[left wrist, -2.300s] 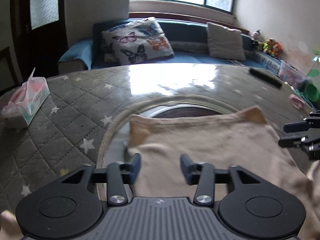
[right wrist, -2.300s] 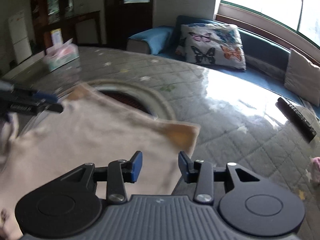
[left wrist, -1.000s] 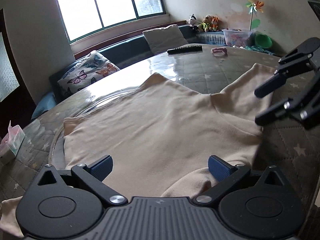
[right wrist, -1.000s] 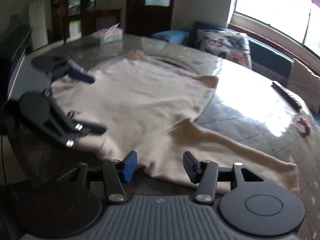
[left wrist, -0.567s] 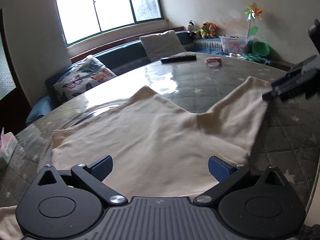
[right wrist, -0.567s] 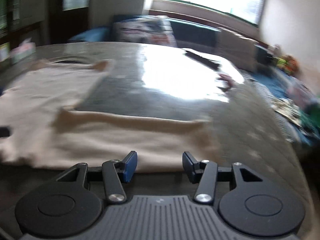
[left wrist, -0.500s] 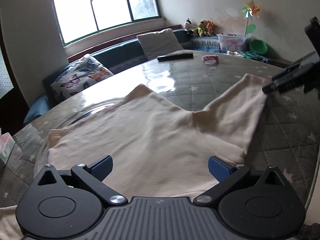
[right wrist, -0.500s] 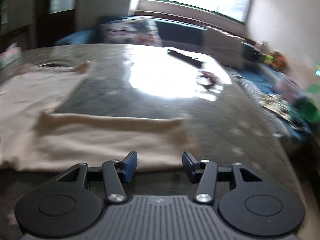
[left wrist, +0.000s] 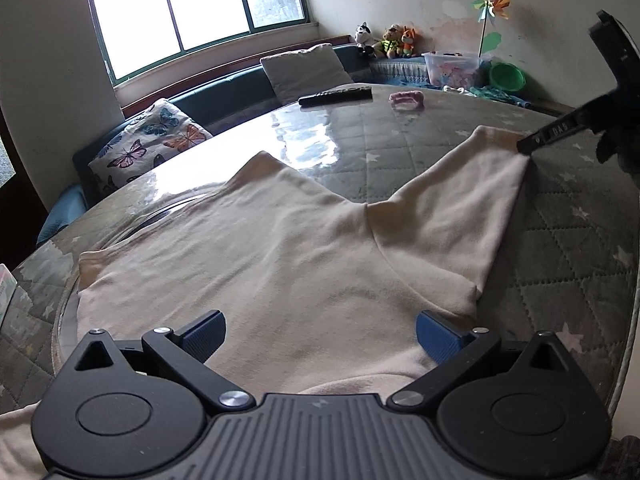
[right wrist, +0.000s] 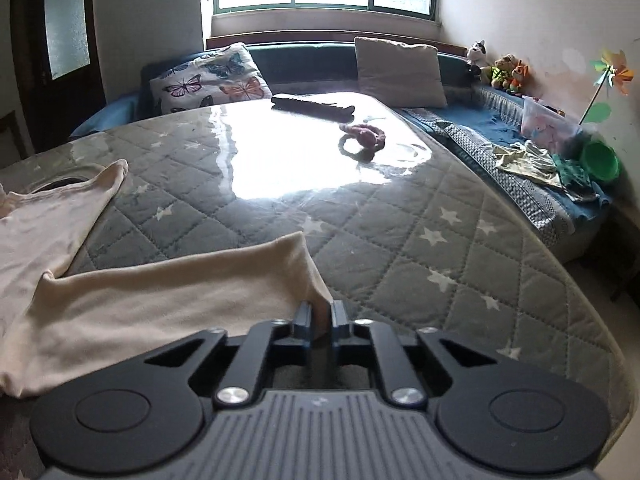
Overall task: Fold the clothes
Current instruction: 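Grasp a sleeve with the right gripper and fold it across the body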
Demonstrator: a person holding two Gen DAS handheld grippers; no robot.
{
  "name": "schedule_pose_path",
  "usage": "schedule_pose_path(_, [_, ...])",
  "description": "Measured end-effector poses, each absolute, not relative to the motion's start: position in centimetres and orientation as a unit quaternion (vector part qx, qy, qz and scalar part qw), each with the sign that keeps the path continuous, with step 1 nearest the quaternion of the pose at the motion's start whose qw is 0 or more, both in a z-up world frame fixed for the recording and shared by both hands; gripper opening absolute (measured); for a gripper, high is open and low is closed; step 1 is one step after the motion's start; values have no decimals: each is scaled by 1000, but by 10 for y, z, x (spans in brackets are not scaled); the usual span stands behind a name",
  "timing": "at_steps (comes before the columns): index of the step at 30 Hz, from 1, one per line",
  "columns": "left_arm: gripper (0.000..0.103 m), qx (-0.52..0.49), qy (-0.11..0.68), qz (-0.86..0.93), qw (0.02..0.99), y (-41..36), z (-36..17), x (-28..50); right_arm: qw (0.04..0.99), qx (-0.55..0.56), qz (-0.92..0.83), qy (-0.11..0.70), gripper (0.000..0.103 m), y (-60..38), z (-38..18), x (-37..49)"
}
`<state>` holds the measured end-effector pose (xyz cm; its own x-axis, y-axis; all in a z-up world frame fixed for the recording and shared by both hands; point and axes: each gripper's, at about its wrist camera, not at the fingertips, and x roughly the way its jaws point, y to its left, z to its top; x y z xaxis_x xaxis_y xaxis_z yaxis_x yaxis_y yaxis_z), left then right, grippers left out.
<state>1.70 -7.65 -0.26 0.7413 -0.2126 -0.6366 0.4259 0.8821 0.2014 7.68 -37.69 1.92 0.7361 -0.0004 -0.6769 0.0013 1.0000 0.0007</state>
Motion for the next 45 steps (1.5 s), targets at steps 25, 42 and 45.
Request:
schedule_pose_path(25, [102, 164, 303, -178, 922, -77, 2, 22, 959, -14, 55, 278, 4, -346, 102, 78])
schedule_pose_path(42, [95, 74, 295, -56, 951, 50, 23, -29, 909, -119, 336, 216, 4, -129, 156, 54])
schedule_pose_path(45, [91, 66, 301, -48, 950, 60, 19, -37, 890, -129, 368, 235, 4, -98, 141, 49])
